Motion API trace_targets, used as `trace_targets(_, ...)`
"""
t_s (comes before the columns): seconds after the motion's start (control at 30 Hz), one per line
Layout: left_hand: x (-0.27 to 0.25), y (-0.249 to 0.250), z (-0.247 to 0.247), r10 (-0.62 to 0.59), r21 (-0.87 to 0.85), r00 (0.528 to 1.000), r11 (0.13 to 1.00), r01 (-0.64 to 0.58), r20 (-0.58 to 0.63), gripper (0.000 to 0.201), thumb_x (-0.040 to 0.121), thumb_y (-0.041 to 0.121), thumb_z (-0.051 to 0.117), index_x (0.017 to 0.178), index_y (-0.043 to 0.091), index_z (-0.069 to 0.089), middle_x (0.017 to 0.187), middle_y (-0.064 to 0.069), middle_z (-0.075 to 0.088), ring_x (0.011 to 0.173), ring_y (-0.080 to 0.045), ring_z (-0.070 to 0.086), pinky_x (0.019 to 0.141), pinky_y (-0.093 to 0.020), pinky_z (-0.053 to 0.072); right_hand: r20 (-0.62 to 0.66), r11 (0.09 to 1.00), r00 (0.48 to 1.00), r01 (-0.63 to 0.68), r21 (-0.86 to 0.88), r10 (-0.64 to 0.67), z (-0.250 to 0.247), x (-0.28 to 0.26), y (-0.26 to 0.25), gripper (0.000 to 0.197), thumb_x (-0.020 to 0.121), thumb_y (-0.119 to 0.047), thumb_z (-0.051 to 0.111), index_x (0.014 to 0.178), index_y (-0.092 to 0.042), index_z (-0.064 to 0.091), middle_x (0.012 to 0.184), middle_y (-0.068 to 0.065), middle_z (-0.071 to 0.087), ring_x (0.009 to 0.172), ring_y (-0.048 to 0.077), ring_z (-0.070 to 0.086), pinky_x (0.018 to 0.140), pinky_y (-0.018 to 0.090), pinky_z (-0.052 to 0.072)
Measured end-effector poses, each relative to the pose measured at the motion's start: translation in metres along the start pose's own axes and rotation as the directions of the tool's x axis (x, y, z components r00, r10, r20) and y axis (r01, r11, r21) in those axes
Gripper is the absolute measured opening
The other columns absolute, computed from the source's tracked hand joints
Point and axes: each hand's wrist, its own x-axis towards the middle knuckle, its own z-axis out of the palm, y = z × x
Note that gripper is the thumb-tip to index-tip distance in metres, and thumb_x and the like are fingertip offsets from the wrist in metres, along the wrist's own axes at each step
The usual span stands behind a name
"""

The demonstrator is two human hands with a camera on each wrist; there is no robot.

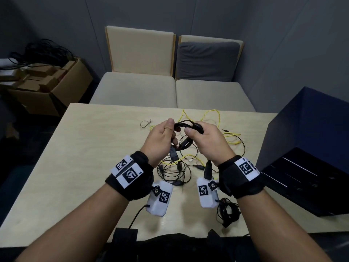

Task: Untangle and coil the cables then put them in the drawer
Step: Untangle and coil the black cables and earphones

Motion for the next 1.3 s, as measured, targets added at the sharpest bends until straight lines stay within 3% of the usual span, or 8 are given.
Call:
trace_targets(0.2, 0.002, -0.003, 0.004, 0.036, 0.077, 0.999, 0.996, -0.033, -0.036, 0.036, 0.098, 0.045, 0.035, 0.077, 0.02, 0.051, 0.058, 0.008, 0.047, 0.061, -0.022, 0.045, 0.056, -0.037, 0.036, 0.054, 0.998, 0.999, 0.003, 0.059, -0.006, -0.007, -0.004, 0.006, 0.029, 0.094, -0.024, 0.06, 0.068, -0.018, 0.048, 0.047, -0.017, 0.04, 0.044, 0.002, 0.036, 0.052, 0.023, 0.029)
trace_targets(0.3, 0.003, -0.003, 0.006, 0.027, 0.02, 0.997, 0.999, -0.026, -0.076, 0.036, 0.103, 0.033, 0.034, 0.073, 0.016, 0.046, 0.061, 0.0, 0.037, 0.056, -0.02, 0.037, 0.052, -0.034, 0.03, 0.098, 0.997, 0.995, 0.011, 0.07, -0.018, -0.012, -0.007, 0.009, 0.007, 0.096, -0.017, 0.055, 0.094, -0.014, 0.061, 0.049, -0.023, 0.05, 0.046, -0.004, 0.046, 0.05, 0.011, 0.032)
trace_targets(0.43, 0.003, -0.003, 0.006, 0.0, -0.065, 0.993, 0.998, -0.008, -0.116, 0.036, 0.104, 0.031, 0.032, 0.074, 0.014, 0.044, 0.051, 0.006, 0.036, 0.052, -0.017, 0.033, 0.058, -0.04, 0.033, 0.177, 0.996, 0.984, -0.048, 0.08, 0.033, -0.015, -0.011, 0.025, 0.012, 0.09, -0.029, 0.056, 0.086, -0.019, 0.058, 0.056, -0.014, 0.042, 0.049, 0.005, 0.035, 0.05, 0.023, 0.029)
trace_targets(0.7, 0.004, 0.006, 0.003, 0.021, -0.1, 0.992, 0.994, -0.033, -0.124, 0.035, 0.104, 0.026, 0.031, 0.075, 0.011, 0.042, 0.056, -0.001, 0.03, 0.043, -0.007, 0.034, 0.044, -0.024, 0.041, 0.122, 0.767, 0.975, -0.067, -0.638, 0.187, -0.007, -0.017, 0.034, 0.025, 0.099, -0.044, 0.041, 0.088, -0.032, 0.06, 0.103, -0.008, 0.042, 0.099, 0.014, 0.034, 0.086, 0.035, 0.03)
trace_targets(0.83, 0.004, 0.002, 0.007, 0.028, -0.03, 0.991, 0.999, -0.033, -0.133, 0.036, 0.104, 0.028, 0.031, 0.074, 0.012, 0.043, 0.051, 0.001, 0.035, 0.045, -0.012, 0.034, 0.05, -0.028, 0.038, -0.004, 0.972, 0.975, -0.222, 0.079, 0.223, 0.005, -0.011, 0.028, 0.024, 0.098, -0.018, 0.049, 0.081, -0.012, 0.064, 0.079, 0.005, 0.065, 0.065, 0.016, 0.054, 0.066, 0.034, 0.051)
trace_targets(0.97, 0.003, -0.002, 0.007, 0.041, 0.031, 0.989, 0.999, -0.036, -0.141, 0.037, 0.104, 0.03, 0.032, 0.072, 0.014, 0.043, 0.051, -0.003, 0.036, 0.048, -0.018, 0.034, 0.054, -0.036, 0.039, 0.039, 0.711, 0.975, -0.187, 0.677, 0.219, 0.014, -0.008, 0.015, 0.019, 0.099, -0.003, 0.044, 0.087, 0.0, 0.059, 0.084, 0.019, 0.067, 0.069, 0.027, 0.065, 0.066, 0.033, 0.057)
trace_targets(1.17, 0.0, -0.001, 0.009, 0.064, 0.1, 0.99, 0.994, -0.051, -0.126, 0.038, 0.103, 0.03, 0.033, 0.071, 0.016, 0.047, 0.057, 0.0, 0.048, 0.047, -0.008, 0.048, 0.048, -0.028, 0.049, 0.116, 0.515, 0.972, -0.207, 0.832, 0.204, 0.02, -0.005, 0.01, 0.019, 0.097, 0.002, 0.041, 0.097, 0.001, 0.059, 0.095, 0.018, 0.065, 0.08, 0.028, 0.068, 0.076, 0.037, 0.059)
trace_targets(1.3, 0.003, -0.004, 0.008, 0.084, 0.112, 0.988, 0.991, -0.07, -0.13, 0.041, 0.096, 0.049, 0.035, 0.077, 0.019, 0.056, 0.078, -0.012, 0.064, 0.072, -0.027, 0.062, 0.063, -0.042, 0.056, 0.173, 0.421, 0.962, -0.25, 0.872, 0.214, 0.021, -0.004, 0.01, 0.018, 0.095, 0.0, 0.043, 0.103, -0.005, 0.058, 0.096, 0.013, 0.069, 0.086, 0.023, 0.069, 0.079, 0.037, 0.056)
